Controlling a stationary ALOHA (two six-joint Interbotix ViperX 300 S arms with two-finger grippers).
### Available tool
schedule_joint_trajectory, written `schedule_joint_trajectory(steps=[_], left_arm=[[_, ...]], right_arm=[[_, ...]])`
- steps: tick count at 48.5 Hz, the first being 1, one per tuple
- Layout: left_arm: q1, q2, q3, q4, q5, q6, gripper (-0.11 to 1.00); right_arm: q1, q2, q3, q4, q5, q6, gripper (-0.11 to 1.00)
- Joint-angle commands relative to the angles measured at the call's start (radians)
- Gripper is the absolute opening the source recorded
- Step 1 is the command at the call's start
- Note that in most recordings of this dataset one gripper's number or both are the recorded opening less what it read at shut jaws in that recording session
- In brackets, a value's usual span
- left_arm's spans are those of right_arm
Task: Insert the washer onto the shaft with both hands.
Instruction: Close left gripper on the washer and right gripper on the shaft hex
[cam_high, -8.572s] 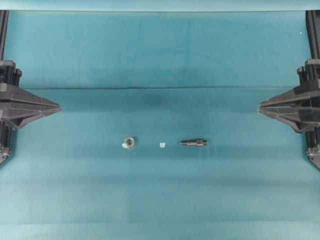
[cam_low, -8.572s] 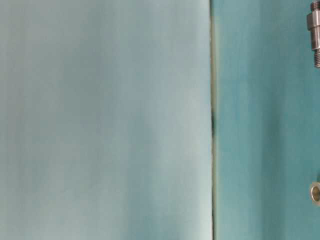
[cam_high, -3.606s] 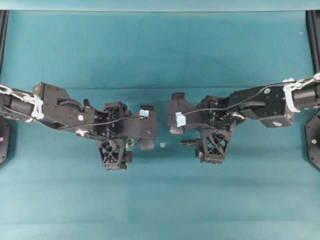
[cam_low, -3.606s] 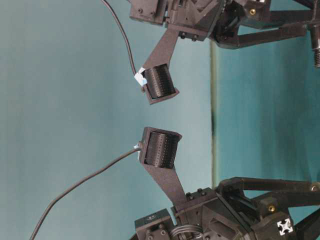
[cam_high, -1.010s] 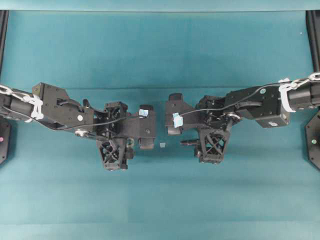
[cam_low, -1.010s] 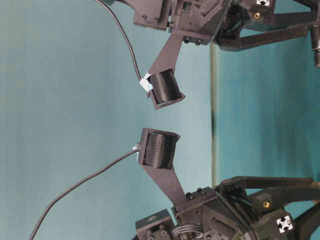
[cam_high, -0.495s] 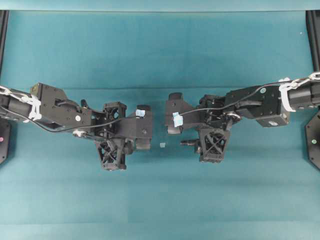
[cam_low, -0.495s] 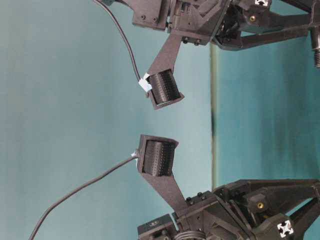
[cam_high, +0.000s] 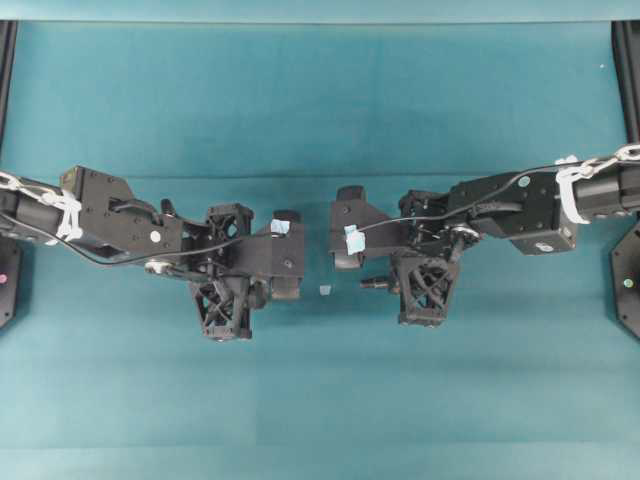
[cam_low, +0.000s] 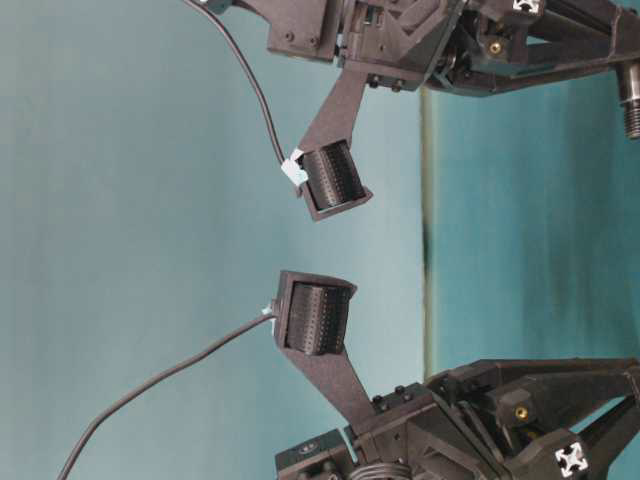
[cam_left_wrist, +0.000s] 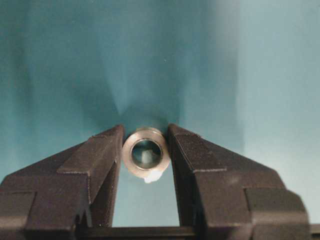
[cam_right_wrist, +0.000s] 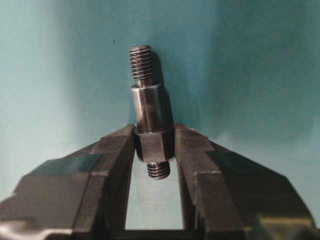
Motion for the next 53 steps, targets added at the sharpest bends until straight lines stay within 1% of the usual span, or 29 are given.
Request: schedule_joint_trajectory(steps=[1,23,31,41,53], left_arm=[[-0.002,-0.008,-0.006,0.002,0.002,0.002,0.36],[-0.002,-0.014,-0.006,0.002,0.002,0.003,0.36],[-0.002,-0.044,-0.005,0.003,-0.015,0.003,0.36],[-0.003,-0.109,0.020,0.002,-0.110,0.003,0.36],[-0.002,-0.202,0.094,0.002,-0.293,0.003,0.36]], right_arm=[[0.029,0.011,0.002,0.008,0.005,-0.006,0.01],[0.048,0.009,0.002,0.011,0.006,-0.003,0.01],[0.046,-0.012,0.002,0.011,0.002,0.000,0.01],[0.046,-0.049,0.005,0.014,-0.026,0.012,0.00],[0.046,-0.103,0.037,0.018,-0.115,0.061,0.00]])
